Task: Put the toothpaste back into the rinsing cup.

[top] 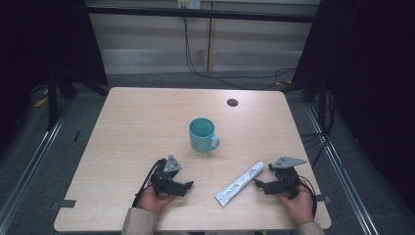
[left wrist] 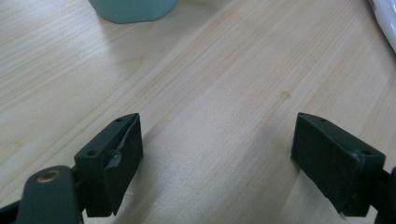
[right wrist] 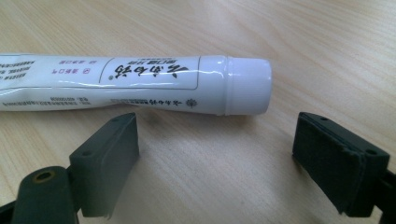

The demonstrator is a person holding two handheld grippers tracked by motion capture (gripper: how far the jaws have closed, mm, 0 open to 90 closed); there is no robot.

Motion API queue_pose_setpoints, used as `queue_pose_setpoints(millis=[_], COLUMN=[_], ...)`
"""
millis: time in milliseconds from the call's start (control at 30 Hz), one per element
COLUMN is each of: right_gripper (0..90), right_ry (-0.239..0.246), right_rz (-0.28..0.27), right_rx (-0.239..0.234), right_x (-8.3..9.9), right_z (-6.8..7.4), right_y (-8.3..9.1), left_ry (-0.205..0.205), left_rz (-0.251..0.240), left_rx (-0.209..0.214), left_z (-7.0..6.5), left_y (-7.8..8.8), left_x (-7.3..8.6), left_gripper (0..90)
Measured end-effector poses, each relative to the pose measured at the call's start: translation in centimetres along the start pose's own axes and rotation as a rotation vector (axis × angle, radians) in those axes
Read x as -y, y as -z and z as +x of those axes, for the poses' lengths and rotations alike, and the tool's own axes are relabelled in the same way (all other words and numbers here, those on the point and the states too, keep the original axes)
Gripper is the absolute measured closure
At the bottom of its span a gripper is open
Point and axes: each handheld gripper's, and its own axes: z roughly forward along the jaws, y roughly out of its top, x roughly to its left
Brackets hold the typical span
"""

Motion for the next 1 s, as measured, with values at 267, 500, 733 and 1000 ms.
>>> queue_pose_setpoints(millis=[267,500,733,1000], right_gripper=[13.3,13.1,15.3,15.2], right_ry=[0.001,0.012,0.048,0.193], right_rz=[0.0,0.012,0.109,0.181], right_rx=[-0.002,-0.014,-0.027,-0.038], right_x=[0.0,-0.1,-1.3,-3.6], right_z=[0.0,-0.1,-0.4,0.3], right_y=[0.0,0.0,0.2,0.1], left_ry=[0.001,0.003,0.003,0.003], left_rz=[0.0,-0.002,-0.002,-0.002], left_rx=[0.001,-0.004,-0.01,-0.011], left_z=[0.0,0.0,0.1,0.1], left_y=[0.0,0.0,0.0,0.0], left_x=[0.0,0.0,0.0,0.0], left_gripper=[16.1,16.1,16.2,16.2])
